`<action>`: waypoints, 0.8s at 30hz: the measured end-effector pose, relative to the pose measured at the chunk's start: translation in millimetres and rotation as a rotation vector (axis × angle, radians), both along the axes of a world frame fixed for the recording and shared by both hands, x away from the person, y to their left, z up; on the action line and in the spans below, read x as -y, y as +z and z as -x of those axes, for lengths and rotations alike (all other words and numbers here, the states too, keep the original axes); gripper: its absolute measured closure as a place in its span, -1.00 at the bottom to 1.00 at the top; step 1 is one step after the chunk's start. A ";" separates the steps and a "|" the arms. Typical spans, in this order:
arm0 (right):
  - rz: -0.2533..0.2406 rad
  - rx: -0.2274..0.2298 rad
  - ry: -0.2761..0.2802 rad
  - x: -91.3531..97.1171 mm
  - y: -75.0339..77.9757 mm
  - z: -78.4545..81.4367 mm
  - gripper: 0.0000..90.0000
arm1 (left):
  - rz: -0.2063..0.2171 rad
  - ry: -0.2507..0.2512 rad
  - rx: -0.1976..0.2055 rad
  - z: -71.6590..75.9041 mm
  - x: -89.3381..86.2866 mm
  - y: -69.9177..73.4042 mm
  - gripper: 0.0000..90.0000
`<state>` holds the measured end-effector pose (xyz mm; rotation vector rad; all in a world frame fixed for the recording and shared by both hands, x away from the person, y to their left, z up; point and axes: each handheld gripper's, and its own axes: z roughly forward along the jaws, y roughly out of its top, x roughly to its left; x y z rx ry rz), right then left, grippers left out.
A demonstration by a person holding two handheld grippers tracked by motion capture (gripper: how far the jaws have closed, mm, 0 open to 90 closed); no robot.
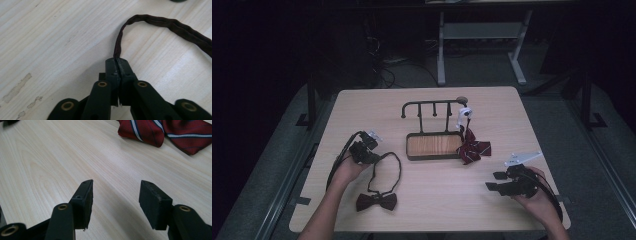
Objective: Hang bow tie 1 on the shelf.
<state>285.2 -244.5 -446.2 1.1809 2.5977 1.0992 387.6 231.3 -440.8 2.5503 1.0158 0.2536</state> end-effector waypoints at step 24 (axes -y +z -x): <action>-0.031 -0.011 -0.032 9.4 -3.3 -1.5 0.00 | 0.125 -0.086 0.034 18.4 -6.1 42.0 0.99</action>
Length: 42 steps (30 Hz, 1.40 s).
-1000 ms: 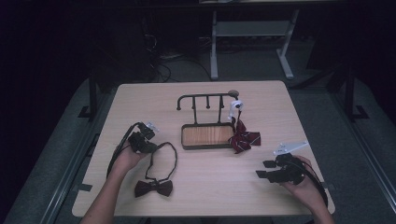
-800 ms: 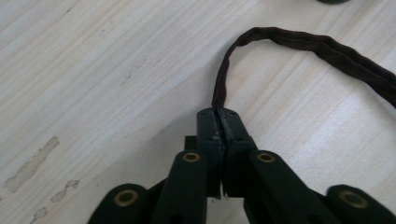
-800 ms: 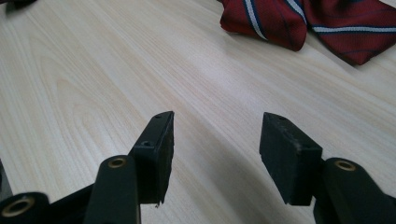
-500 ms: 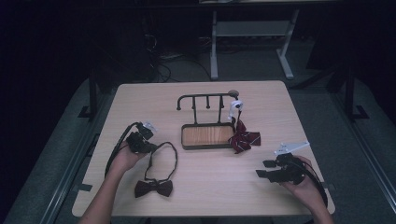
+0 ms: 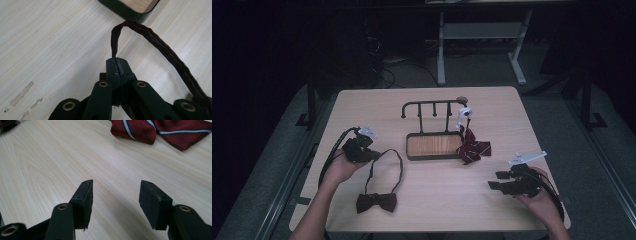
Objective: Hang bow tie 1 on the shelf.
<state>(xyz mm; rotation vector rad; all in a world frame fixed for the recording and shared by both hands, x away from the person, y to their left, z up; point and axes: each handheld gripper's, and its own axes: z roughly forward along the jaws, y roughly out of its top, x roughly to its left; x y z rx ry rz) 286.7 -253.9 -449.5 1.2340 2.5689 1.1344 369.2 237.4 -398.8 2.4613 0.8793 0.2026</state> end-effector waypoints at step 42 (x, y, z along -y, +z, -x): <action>-0.030 0.005 -0.024 5.1 -0.4 0.2 -0.02 | 0.034 -0.137 0.130 28.0 11.4 77.2 0.99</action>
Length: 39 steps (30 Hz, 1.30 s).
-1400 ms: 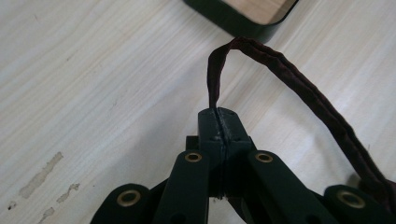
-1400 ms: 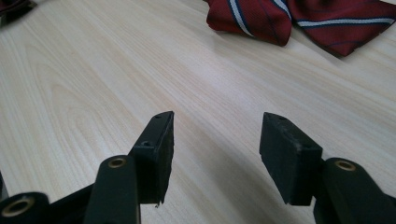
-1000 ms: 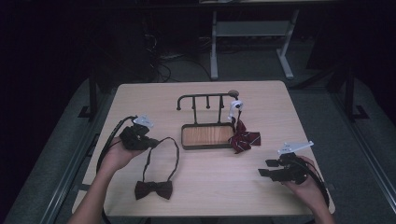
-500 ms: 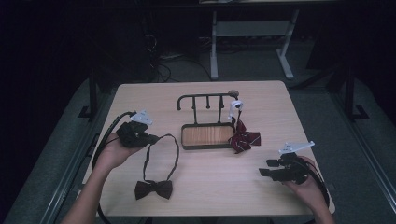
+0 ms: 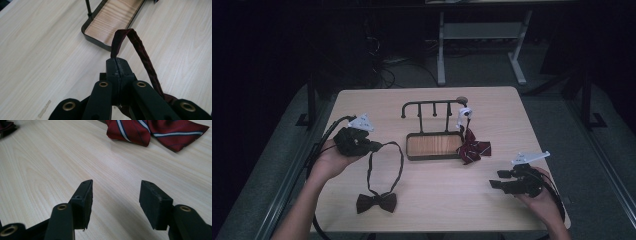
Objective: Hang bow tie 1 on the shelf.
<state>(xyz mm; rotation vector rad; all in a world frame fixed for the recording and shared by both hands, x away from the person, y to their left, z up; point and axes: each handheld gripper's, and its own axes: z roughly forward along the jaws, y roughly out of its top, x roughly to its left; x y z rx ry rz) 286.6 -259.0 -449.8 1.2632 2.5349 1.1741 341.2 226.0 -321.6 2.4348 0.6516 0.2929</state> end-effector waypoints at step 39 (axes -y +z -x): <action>-0.004 0.000 0.002 5.2 -0.9 -2.1 -0.02 | -0.007 -0.049 0.036 -21.2 19.0 44.6 0.99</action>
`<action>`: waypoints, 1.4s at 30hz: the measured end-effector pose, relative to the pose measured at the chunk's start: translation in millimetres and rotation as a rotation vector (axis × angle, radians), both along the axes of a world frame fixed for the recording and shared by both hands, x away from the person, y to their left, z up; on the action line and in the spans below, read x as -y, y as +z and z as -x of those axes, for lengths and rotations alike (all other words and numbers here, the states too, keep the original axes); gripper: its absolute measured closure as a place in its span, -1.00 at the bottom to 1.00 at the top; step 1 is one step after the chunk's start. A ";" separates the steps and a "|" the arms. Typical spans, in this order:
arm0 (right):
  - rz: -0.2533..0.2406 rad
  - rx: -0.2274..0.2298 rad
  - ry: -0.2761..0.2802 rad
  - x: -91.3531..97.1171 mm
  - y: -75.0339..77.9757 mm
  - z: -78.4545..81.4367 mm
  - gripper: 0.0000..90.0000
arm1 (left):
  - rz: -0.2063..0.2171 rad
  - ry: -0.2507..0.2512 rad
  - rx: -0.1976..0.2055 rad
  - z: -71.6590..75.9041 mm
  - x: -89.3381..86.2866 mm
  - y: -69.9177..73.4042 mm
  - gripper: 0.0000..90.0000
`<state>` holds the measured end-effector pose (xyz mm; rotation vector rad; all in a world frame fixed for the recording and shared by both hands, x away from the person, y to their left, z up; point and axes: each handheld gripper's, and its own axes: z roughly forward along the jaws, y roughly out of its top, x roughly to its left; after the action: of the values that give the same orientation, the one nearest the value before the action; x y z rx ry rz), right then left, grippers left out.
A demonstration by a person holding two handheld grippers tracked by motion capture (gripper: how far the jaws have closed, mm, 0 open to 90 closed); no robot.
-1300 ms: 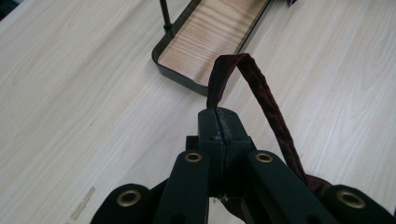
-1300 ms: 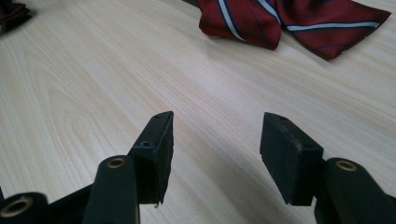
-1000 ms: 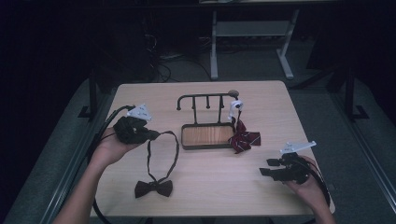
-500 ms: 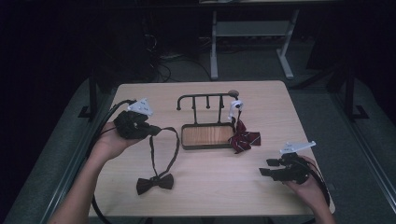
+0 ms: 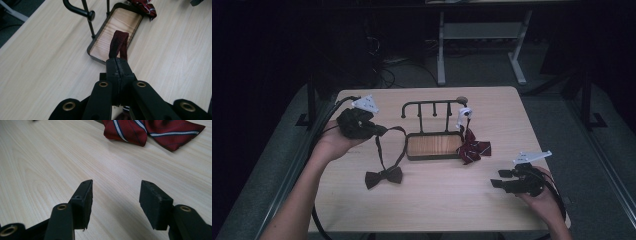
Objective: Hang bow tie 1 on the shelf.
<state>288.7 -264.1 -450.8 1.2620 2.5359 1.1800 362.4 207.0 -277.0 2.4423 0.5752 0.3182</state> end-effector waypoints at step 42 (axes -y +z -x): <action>-0.012 0.007 0.005 5.2 -0.4 -0.1 -0.02 | -0.046 0.027 -0.004 -42.5 17.6 26.2 0.99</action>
<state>288.8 -269.4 -451.2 1.2531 2.5322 1.2003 405.0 189.4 -250.8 2.4818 0.6089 0.3414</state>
